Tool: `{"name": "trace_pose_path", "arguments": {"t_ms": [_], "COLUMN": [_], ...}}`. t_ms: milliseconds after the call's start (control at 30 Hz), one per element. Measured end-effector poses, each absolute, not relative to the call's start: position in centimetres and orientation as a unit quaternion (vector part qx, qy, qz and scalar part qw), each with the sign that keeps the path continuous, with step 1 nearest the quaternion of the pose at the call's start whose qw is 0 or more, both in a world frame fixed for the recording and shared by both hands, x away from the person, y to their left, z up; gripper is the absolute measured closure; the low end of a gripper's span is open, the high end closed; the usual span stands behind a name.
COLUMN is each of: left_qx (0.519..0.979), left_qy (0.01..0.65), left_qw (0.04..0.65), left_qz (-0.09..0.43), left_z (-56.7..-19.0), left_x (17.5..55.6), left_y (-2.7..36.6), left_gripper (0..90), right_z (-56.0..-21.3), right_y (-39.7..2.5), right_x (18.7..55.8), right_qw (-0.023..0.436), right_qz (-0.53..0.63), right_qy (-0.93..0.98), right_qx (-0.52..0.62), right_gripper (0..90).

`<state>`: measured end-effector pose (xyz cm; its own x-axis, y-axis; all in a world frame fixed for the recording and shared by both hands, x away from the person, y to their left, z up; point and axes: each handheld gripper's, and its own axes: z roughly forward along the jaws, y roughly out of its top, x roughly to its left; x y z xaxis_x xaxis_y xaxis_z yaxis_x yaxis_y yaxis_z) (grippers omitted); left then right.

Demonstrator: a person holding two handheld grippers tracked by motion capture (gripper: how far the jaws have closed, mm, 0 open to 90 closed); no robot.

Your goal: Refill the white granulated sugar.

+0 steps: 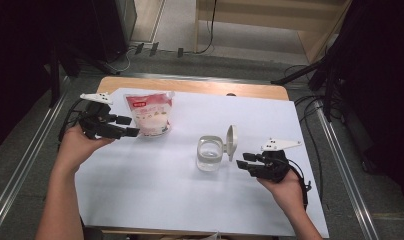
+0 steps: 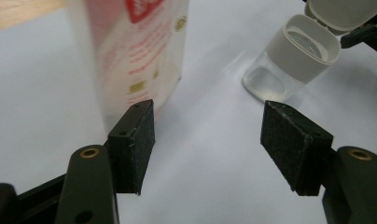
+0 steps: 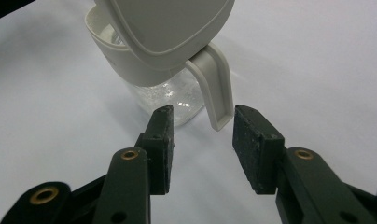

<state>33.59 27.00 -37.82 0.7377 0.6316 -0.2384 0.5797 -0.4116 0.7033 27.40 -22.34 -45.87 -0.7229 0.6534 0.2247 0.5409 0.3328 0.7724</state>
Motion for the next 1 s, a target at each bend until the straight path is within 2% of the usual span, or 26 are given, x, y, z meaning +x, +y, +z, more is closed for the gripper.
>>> {"name": "trace_pose_path", "arguments": {"t_ms": [233,567,867,1000], "left_qx": [0.83,0.825,0.836,0.827], "left_qy": [0.378,0.378,0.364,0.369], "left_qw": [0.409,0.417,0.408,0.421], "left_qz": [0.044,0.05,0.048,0.051], "left_z": [-37.7,-38.0,-38.0,-37.9], "left_x": [34.7,37.1,38.6,39.1], "left_y": [28.7,27.4,25.5,25.4], "left_gripper": [36.1,34.5,38.5,46.2], "right_z": [-46.1,-46.2,-46.5,-46.6], "right_y": [-22.1,-22.5,-22.8,-22.8], "right_x": [27.3,26.8,25.9,25.6], "right_qw": [0.061,0.069,0.073,0.073], "right_qz": [0.441,0.437,0.428,0.427], "right_qy": [0.815,0.814,0.817,0.816], "right_qx": [0.369,0.377,0.381,0.382], "right_gripper": [58.6,58.1,57.6,57.5]}}
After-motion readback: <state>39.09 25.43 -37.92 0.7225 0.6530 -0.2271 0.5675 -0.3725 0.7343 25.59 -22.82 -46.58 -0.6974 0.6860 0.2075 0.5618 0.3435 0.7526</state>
